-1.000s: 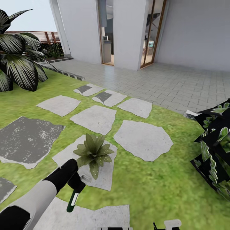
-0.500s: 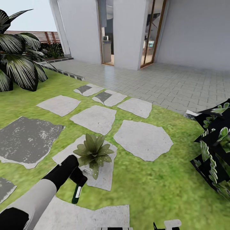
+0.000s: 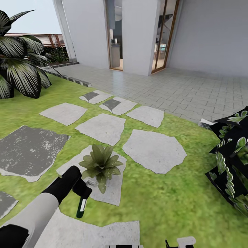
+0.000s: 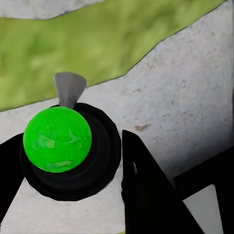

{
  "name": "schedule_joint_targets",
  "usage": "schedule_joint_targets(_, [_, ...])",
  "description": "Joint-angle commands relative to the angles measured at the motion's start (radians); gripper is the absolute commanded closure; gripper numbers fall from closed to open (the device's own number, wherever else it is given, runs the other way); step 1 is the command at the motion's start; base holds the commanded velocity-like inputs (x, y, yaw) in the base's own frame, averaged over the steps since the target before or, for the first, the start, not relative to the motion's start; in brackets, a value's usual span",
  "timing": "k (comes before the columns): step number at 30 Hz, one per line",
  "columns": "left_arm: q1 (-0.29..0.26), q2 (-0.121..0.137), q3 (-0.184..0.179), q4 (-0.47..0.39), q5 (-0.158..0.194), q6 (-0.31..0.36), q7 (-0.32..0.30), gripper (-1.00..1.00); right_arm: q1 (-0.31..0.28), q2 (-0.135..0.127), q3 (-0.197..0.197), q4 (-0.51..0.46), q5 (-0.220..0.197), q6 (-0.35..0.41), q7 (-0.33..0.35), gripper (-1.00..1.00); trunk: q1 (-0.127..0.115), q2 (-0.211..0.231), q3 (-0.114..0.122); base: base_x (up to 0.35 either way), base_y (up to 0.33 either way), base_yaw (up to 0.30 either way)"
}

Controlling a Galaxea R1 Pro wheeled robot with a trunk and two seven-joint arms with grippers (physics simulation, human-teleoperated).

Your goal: Pick up the pesticide atomizer in the garden and spray insectifuge to fully cover both potted plants in the garden.

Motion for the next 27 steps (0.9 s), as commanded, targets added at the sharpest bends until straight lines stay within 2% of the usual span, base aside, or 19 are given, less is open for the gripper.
schedule_joint_targets(1, [-0.001,-0.004,-0.003,-0.002,-0.014,0.0,-0.01,1.0,0.0,0.0,0.008,0.001,0.004,-0.001,-0.01,-1.0,0.0,0.0,-0.001,0.0,0.0,0.0])
schedule_joint_targets(6, [-0.006,0.0,0.001,-0.003,-0.015,0.001,-0.011,1.0,0.0,-0.003,0.008,0.0,0.005,-0.001,-0.01,-1.0,0.0,0.0,-0.001,0.0,0.0,0.0])
schedule_joint_targets(12, [-0.017,0.039,0.006,-0.003,-0.015,0.002,-0.012,1.0,0.0,-0.003,0.008,0.0,0.005,-0.001,-0.01,-1.0,0.0,0.0,-0.001,-0.189,0.074,0.0])
schedule_joint_targets(18, [-0.044,0.043,0.006,-0.003,-0.015,0.004,-0.012,1.0,-0.001,-0.003,0.008,0.0,0.005,-0.001,-0.01,-1.0,0.0,0.0,-0.001,-0.042,0.26,0.0])
schedule_joint_targets(23, [-0.087,0.037,0.0,-0.003,-0.016,0.006,-0.011,1.0,0.0,-0.003,0.008,0.0,0.005,-0.001,-0.01,-1.0,0.0,0.0,-0.001,0.206,0.249,0.0])
schedule_joint_targets(26, [-0.089,0.034,-0.001,-0.003,-0.038,0.006,-0.011,1.0,-0.001,-0.003,0.008,0.0,0.004,-0.001,-0.01,-1.0,0.0,0.0,-0.001,0.169,0.107,0.0])
schedule_joint_targets(27, [-0.088,0.03,-0.001,-0.003,-0.066,0.007,-0.011,1.0,-0.001,-0.003,0.008,0.0,0.005,-0.001,-0.01,-1.0,0.0,0.0,-0.001,0.043,0.026,0.0])
